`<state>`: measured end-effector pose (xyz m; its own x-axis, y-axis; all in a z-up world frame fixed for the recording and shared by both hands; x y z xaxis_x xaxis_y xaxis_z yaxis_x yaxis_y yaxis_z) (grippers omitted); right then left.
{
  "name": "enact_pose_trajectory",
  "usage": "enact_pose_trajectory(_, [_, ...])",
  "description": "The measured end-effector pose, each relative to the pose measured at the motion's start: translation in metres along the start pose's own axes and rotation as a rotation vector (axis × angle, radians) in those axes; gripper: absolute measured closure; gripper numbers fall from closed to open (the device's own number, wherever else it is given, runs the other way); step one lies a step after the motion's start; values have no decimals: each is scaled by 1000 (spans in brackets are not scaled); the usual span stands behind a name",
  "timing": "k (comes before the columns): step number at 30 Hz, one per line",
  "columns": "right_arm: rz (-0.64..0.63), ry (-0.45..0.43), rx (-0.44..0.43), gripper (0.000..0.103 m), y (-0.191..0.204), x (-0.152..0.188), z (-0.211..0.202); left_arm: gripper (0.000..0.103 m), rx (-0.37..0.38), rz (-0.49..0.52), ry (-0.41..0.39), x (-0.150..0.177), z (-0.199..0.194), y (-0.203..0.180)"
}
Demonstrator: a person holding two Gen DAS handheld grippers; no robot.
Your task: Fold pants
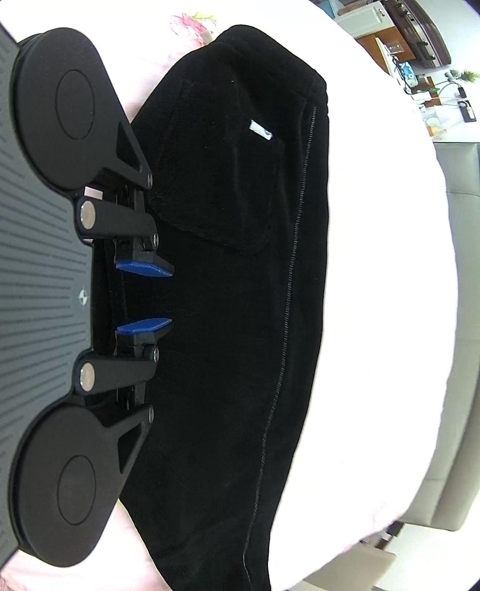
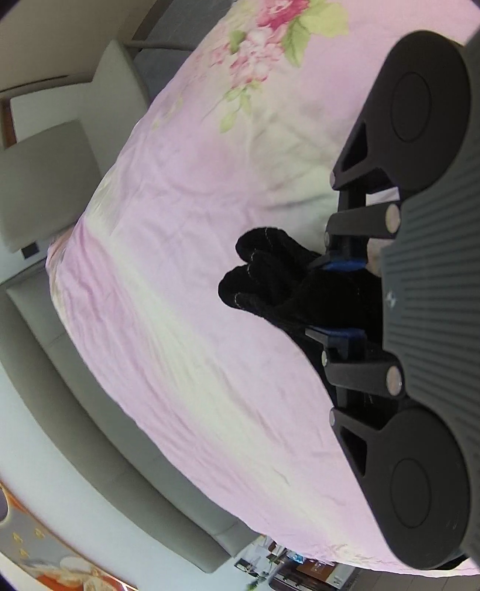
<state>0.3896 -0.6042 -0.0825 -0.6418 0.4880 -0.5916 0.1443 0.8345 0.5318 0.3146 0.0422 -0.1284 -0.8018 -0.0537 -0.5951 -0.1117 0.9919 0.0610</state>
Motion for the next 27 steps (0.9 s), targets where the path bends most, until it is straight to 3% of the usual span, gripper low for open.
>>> enact_pose_trajectory(4, [-113,8,-66,80,79,-6,-11,69,20,-5,-26,-3,-8,6])
enact_pose_trajectory(8, [-232,37,-126,82,166,10,-5,69,48,5,-58,-7,-14,12])
enact_pose_trajectory(13, [-352,111,-200,83,261,52,24,68,85,-12,-88,-11,-16,28])
enact_pose_trajectory(15, [-385,164,-233,91,293,77,42,68,98,-32,-87,-12,-14,35])
enact_pose_trajectory(17, [-407,224,-263,91,321,104,61,68,113,-41,-84,-11,-10,42])
enact_pose_trajectory(21, [-485,355,-253,91,356,172,109,68,134,-52,-62,-7,1,52])
enact_pose_trajectory(27, [-569,528,-193,86,352,261,167,67,178,-39,-21,1,15,61])
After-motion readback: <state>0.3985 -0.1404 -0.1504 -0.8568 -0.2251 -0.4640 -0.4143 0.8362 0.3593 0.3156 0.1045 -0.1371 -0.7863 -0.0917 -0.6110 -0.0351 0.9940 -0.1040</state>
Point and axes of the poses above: each gripper's, at about its wrist camera, not at the fingertips, and z roughly the way its jaws point, y to its left, x to its underside, the point moved 2 cm from there along z, roughly the way its jaws point, and after that the axes turned 7 degrees about -x, right-handed, at the moved point
